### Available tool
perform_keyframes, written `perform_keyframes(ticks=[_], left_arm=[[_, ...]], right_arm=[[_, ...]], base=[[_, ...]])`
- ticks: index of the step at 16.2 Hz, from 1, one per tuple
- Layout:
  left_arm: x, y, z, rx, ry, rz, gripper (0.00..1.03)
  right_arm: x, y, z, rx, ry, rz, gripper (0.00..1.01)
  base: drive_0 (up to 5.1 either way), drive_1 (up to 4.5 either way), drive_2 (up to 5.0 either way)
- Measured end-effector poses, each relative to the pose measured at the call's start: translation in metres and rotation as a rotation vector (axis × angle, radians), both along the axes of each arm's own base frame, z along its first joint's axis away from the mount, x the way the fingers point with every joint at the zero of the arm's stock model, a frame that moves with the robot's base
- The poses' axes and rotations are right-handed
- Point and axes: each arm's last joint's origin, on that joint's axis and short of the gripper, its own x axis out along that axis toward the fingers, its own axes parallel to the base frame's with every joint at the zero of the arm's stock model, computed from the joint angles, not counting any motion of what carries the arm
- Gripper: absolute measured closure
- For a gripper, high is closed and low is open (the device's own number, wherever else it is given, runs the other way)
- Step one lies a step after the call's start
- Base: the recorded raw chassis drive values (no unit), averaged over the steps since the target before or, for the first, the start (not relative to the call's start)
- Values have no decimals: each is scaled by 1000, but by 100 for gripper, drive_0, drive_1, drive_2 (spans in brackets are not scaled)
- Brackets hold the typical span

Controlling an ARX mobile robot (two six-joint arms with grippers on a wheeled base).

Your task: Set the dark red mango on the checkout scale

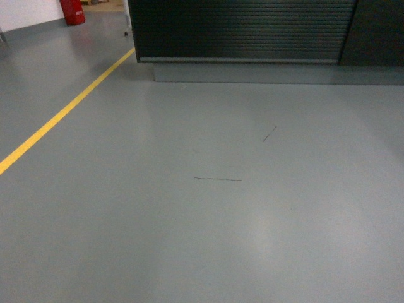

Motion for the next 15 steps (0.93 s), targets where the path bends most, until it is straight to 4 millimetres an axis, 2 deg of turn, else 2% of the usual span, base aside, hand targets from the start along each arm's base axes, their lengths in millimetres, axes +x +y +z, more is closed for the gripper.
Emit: perform_keyframes(ticks=[15], left_arm=[[0, 0, 0, 0, 0, 0, 5]], right_arm=[[0, 0, 0, 0, 0, 0, 3]], base=[[0, 0, 0]])
